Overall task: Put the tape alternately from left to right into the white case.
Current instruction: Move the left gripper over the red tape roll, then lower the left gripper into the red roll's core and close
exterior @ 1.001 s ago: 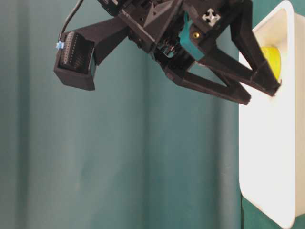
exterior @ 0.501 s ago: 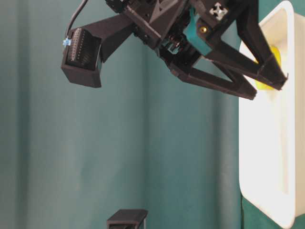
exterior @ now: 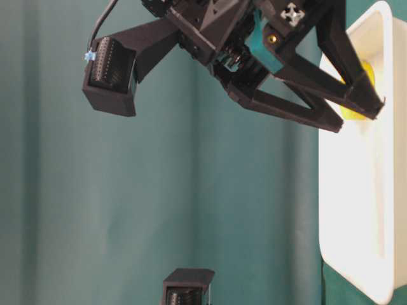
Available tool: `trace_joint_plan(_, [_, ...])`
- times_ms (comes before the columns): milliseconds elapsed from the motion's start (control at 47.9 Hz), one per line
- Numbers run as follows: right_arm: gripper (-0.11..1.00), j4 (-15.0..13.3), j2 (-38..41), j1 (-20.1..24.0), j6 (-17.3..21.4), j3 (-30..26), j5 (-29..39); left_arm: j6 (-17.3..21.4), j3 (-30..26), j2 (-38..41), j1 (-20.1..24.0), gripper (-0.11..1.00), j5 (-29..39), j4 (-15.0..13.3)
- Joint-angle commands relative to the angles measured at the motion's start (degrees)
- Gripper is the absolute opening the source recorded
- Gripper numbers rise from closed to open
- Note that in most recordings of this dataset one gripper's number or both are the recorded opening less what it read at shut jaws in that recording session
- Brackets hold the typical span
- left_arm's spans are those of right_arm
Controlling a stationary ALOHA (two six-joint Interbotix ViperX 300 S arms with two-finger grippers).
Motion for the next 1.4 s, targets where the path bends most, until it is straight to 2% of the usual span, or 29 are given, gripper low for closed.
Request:
trace_joint_plan(0, [0.80,-0.09,-1.41,0.18,-0.09,-0.53,-0.79,0.09,-1.23,-0.53,-0.26,0.51,-0.35,0.09])
trace_joint_plan(626, [0.80,-0.09,-1.14,0.09,-0.09,-0.26,-1.85,0.44,-2.99,6.86,-0.09,0.51,-1.49,0.18])
trace_joint_plan(1252, [0.80,-0.18,-0.88,0.09,-0.09,-0.18,-2.55,0.26,-3.34,10.20,0.70,0.50,-1.41,0.18])
trace_joint_plan(1377, [0.80,-0.09,-0.88,0.18,-0.09,-0.18,-2.55,0.26,-3.34,10.20,0.70,0.45,-1.23,0.18])
